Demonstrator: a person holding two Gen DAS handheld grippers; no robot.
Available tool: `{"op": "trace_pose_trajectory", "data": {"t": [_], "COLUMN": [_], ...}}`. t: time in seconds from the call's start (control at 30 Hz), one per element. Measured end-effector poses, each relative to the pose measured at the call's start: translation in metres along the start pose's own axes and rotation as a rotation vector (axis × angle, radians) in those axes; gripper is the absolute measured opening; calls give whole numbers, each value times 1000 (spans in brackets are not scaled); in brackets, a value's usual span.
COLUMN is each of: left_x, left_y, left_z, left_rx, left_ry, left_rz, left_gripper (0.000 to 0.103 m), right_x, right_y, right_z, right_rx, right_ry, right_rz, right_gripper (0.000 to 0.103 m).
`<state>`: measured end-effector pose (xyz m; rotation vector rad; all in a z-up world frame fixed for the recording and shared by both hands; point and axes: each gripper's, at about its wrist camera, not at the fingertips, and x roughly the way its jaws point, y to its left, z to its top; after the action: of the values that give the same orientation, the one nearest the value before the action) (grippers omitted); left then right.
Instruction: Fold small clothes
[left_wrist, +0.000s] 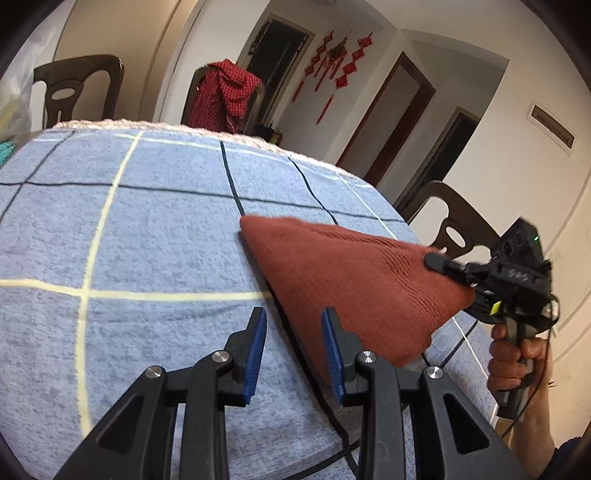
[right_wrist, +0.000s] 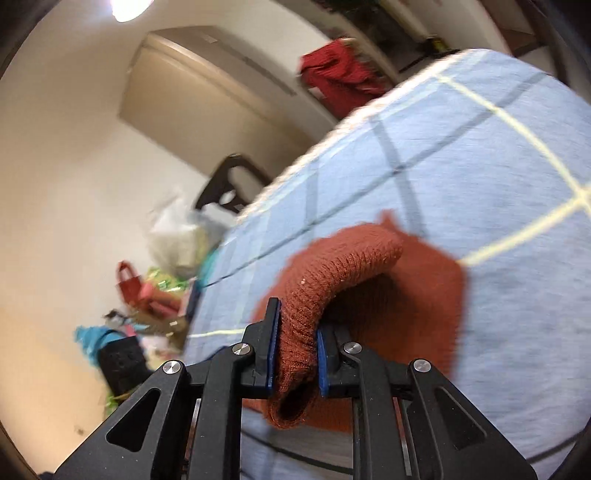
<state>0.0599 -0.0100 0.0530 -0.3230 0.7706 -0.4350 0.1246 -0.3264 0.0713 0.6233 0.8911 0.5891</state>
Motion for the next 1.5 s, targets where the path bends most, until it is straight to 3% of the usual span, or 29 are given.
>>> {"op": "trace_pose_trajectory", "data": {"t": [0.13, 0.23, 0.43, 0.53, 0.63, 0.9, 1.0, 1.1, 1.3, 1.5], "left_x": [9, 12, 13, 20, 29, 42, 58, 52, 48, 47], "left_y": [-3, -9, -29, -38, -44, -57, -49, -48, -54, -56], "left_z": [-6, -7, 4, 7, 7, 17, 7, -3, -4, -5], "left_rx": [5, 17, 73, 94, 108, 168, 163, 173, 197, 200], "left_ry": [34, 42, 22, 28, 44, 40, 90, 56, 59, 52], "left_rz": [-3, 1, 6, -7, -9, 17, 57, 62, 96, 115], "left_gripper": [33, 33, 33, 33, 33, 33, 33, 33, 33, 33], "right_x": [7, 10, 11, 0, -10, 15, 34, 36, 21, -3], "right_y": [-37, -46, -37, -22, -19, -23, -32, -34, -18, 7], "right_z": [-13, -19, -11, -5, 3, 12, 17, 19, 11, -15], "right_rx": [70, 90, 53, -24, -33, -61, -102, -126, -197, -308], "right_ry": [49, 56, 56, -5, -47, -15, 23, 22, 12, 2], "right_rz": [-77, -58, -95, -147, -143, -170, -249, -247, -299, -287], "right_gripper": [17, 17, 20, 21, 21, 21, 18, 17, 18, 19]}}
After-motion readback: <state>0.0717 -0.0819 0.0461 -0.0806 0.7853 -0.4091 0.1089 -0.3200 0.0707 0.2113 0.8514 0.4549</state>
